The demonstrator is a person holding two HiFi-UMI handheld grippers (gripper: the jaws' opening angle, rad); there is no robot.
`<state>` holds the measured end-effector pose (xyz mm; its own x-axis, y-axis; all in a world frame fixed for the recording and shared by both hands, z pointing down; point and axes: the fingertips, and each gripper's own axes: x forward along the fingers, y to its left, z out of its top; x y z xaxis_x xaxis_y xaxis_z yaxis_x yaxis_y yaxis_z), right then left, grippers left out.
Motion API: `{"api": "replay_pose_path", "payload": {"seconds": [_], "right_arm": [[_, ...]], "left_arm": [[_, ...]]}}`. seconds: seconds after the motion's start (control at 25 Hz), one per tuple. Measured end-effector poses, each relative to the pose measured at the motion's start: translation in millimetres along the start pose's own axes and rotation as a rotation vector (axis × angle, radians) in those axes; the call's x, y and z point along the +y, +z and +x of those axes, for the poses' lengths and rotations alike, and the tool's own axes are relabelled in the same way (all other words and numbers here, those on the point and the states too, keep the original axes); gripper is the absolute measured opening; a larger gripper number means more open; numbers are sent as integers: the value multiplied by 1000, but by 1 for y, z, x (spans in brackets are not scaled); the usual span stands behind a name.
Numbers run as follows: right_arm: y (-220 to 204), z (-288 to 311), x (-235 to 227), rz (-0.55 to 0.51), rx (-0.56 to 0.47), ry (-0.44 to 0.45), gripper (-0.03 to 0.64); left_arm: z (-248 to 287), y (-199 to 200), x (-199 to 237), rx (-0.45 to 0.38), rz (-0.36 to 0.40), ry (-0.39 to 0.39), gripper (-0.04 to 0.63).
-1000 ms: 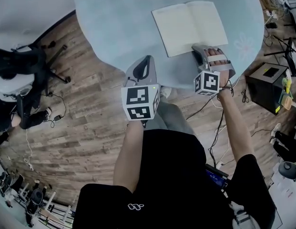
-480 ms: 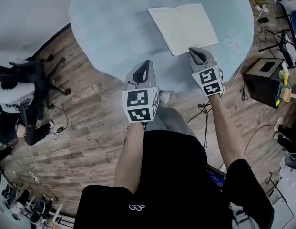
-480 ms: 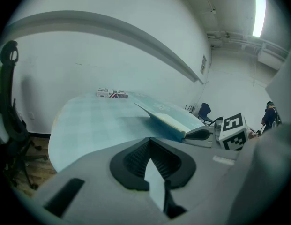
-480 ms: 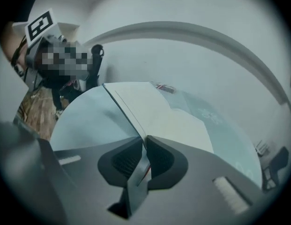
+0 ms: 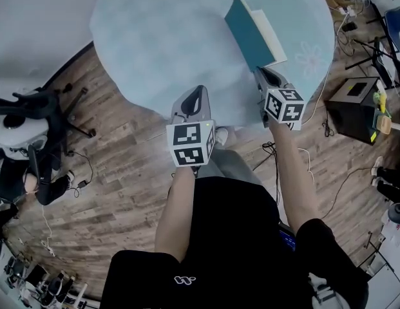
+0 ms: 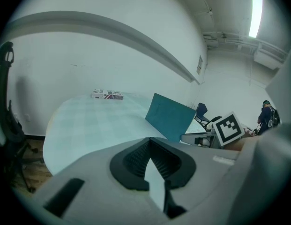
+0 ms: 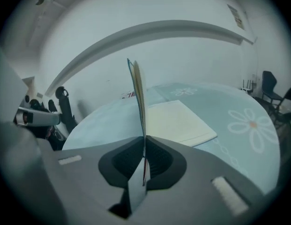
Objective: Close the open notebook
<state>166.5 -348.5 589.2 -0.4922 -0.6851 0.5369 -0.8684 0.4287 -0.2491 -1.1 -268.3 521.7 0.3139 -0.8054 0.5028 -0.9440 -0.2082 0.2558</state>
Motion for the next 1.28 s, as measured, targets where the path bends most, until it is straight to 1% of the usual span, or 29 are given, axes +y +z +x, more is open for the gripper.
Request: {"api": "replay_pose_path", "payload": {"seconds": [0.12, 0.2, 0.36, 0.4, 0.48, 0.6, 0.64, 0.76, 0.84, 0.96, 1.12, 1.16, 1.28], "right_arm": [[0, 0, -9, 131, -12, -40, 26], [-2, 1, -16, 192, -11, -72, 29], [-5, 1, -28, 257, 3, -155, 72], [-4, -2, -29, 272, -4, -169, 84], [4, -15, -27, 284, -42, -180, 86], [24, -40, -25, 254, -115, -187, 83], [33, -47, -24, 227, -140, -188, 78], [61, -68, -26, 99, -196, -204, 49], [81, -86, -27, 46, -246, -217, 15], [104, -113, -23, 22, -332, -204, 11], [130, -143, -20, 56, -438, -155, 11], [137, -149, -19, 42, -451, -147, 9], [157, -162, -13, -44, -451, -140, 9]], "left_arm": [[0, 4, -6, -4, 10, -9, 3], [1, 6, -8, -6, 15, -14, 3], [5, 13, -11, -13, 22, -25, 3], [7, 15, -13, -16, 25, -28, 3], [9, 21, -18, -31, 33, -34, 3], [12, 38, -29, -70, 49, -48, 3], [12, 44, -33, -83, 56, -55, 3], [15, 65, -49, -124, 84, -79, 3], [16, 82, -60, -155, 105, -93, 3], [14, 111, -73, -209, 132, -96, 3], [5, 157, -97, -300, 172, -131, 3], [3, 166, -104, -319, 185, -142, 3], [-5, 188, -124, -365, 226, -179, 3]]}}
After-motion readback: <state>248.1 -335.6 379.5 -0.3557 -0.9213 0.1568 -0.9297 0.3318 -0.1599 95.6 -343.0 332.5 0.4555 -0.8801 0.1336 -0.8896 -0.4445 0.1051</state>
